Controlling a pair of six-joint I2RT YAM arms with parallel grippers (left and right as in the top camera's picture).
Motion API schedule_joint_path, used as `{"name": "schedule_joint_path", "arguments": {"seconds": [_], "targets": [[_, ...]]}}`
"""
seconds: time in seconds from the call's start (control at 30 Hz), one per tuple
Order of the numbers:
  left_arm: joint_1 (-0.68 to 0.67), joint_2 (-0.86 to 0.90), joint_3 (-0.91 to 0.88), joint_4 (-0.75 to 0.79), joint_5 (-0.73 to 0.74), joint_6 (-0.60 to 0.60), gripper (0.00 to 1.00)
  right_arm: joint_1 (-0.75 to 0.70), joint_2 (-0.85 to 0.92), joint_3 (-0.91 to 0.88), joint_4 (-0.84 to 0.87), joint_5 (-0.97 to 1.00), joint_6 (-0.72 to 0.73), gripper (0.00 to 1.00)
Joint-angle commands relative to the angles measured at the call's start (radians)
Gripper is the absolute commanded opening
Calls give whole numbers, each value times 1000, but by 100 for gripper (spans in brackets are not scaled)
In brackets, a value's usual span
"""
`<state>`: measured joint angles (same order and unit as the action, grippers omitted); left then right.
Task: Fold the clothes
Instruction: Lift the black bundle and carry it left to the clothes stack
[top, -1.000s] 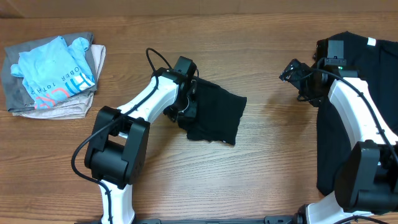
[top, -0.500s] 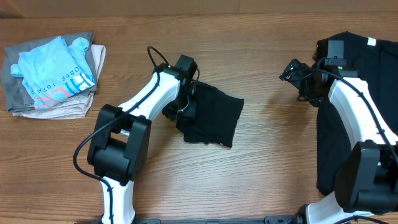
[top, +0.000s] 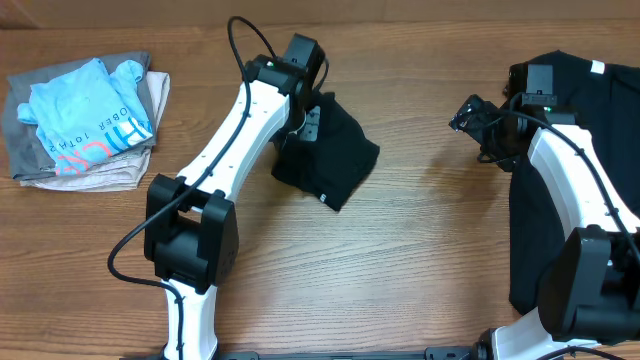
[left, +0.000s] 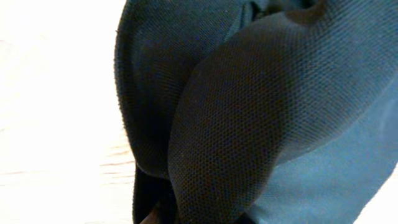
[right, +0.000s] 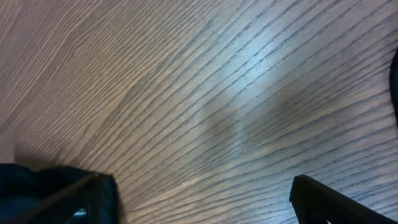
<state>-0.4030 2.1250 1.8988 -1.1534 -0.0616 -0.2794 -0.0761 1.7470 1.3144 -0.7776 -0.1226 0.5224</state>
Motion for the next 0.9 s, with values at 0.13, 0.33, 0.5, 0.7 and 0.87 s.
{"name": "schedule_joint_path", "arguments": {"seconds": [0.13,0.33,0.5,0.7,0.87], "targets": [[69,-3,45,-2,-46,-28,4,-1,-3,1,5,10,-6,100],[154,-3,105,-9,-37,-43,4,-1,-3,1,5,10,-6,100],[229,-3,211,-43,17,-46,4,-1,-3,0,5,10,-6,100],[311,-3,323,-50,105,-97,4,-1,-3,0,5,10,-6,100],[393,-3,433,-39,107,-127,4,-1,-3,1,5,10,-6,100]]}}
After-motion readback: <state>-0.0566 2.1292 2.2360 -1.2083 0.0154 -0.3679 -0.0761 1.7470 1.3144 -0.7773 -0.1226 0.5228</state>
